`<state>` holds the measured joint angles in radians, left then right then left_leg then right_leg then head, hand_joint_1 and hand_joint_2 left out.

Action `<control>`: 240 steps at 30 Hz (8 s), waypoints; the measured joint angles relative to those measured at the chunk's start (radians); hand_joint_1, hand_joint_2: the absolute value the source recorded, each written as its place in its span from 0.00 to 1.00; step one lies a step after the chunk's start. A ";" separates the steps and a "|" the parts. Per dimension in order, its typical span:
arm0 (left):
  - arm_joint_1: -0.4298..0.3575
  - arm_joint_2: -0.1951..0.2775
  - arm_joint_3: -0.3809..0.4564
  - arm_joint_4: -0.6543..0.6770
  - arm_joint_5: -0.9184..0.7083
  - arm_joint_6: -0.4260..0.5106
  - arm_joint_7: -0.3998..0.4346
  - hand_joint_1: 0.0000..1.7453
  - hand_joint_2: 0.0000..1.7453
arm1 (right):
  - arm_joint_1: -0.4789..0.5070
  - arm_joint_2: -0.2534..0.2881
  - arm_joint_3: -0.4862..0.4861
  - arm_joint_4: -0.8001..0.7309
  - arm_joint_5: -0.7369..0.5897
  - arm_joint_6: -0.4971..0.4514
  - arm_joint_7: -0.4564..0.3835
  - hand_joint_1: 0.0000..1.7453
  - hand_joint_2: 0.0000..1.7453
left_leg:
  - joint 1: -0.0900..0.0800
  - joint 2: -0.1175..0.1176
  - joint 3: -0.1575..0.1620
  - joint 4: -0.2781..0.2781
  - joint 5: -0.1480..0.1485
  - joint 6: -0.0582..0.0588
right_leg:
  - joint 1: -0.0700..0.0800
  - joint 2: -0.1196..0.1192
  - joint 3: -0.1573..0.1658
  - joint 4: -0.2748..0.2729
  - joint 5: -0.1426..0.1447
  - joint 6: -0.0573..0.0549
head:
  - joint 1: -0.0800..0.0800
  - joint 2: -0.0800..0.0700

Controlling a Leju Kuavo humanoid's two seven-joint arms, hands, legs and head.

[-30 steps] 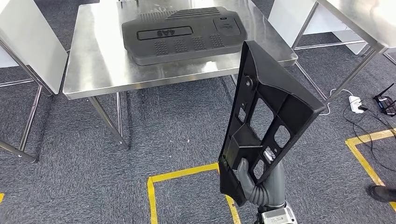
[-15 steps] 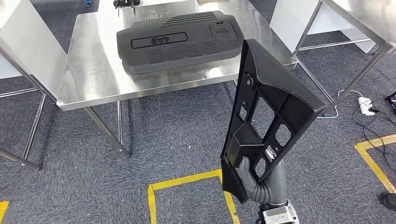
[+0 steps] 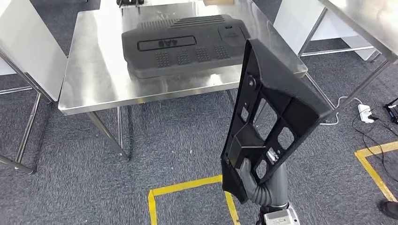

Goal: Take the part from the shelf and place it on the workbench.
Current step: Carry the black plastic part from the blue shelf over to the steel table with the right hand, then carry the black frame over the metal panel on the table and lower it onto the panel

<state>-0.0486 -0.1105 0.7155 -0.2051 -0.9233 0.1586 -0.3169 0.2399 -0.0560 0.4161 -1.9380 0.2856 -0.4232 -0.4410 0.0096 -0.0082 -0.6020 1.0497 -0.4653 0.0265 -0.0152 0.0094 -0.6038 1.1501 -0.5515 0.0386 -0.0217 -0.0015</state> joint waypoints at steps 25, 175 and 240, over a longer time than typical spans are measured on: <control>0.013 0.025 0.029 -0.001 0.015 -0.024 0.029 0.00 1.00 | -0.003 0.028 0.034 0.010 0.041 0.014 0.009 1.00 1.00 | -0.008 0.002 -0.008 -0.003 0.011 -0.019 | 0.011 0.001 0.064 -0.133 0.062 -0.015 | -0.002 0.000; -0.008 0.009 0.042 -0.002 -0.099 -0.043 0.042 0.00 1.00 | -0.350 -0.010 0.067 0.103 0.603 -0.052 0.212 1.00 1.00 | 0.004 0.005 -0.071 0.113 -0.014 -0.032 | -0.001 -0.002 0.052 -0.141 0.087 -0.031 | 0.018 0.000; -0.077 0.013 -0.018 -0.006 -0.205 -0.040 0.121 0.00 1.00 | -0.984 0.055 0.357 1.380 0.983 -0.118 0.241 0.00 0.00 | -0.007 0.005 0.043 -0.039 -0.017 -0.016 | 0.004 -0.006 -0.005 -0.144 0.138 -0.011 | 0.011 0.000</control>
<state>-0.1261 -0.0973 0.6977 -0.2114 -1.1286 0.1183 -0.1958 -0.7444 -0.0010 0.7735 -0.5582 1.2683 -0.5409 -0.1997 0.0025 -0.0032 -0.5591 1.0109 -0.4828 0.0105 -0.0110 0.0036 -0.6084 1.0061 -0.4134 0.0272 -0.0103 -0.0015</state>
